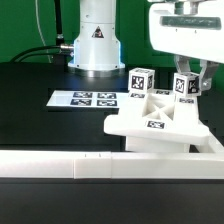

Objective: Assemble chair

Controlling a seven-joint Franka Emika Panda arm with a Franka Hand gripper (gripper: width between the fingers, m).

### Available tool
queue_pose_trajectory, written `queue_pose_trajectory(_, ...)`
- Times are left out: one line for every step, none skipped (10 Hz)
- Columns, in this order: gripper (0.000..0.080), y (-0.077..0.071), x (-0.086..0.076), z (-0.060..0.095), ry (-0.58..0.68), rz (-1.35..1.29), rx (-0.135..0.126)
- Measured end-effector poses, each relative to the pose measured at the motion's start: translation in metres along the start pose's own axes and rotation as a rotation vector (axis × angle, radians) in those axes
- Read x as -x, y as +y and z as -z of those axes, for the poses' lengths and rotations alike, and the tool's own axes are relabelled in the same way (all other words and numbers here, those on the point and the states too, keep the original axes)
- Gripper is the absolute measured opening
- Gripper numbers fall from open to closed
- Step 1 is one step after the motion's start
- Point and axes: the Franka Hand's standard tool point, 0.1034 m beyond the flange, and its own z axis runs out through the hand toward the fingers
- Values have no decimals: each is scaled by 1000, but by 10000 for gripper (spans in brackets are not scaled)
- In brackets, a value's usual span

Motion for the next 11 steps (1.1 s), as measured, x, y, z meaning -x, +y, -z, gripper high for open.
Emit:
queue_pose_trajectory(308,0,0,0,0,-5,0)
queue_pose_trajectory(308,0,0,-1,0,-3,1)
queue_pose_trajectory(488,0,0,-1,1,18,2)
queue_pose_trajectory(488,1,0,-1,1,81,10)
queue_pose_trajectory(613,1,1,-1,1,126,10)
queue_pose_trajectory(639,1,1,-1,0,192,9)
queue_pose_trajectory(639,1,1,-1,0,258,6)
queue_pose_trajectory(648,1,1,-1,1,337,7)
queue_pose_trajectory(648,1,1,-1,1,412,7)
queue_pose_trajectory(649,1,0,-1,0,473,7)
queue_pose_trajectory(649,1,0,0,2,563,11)
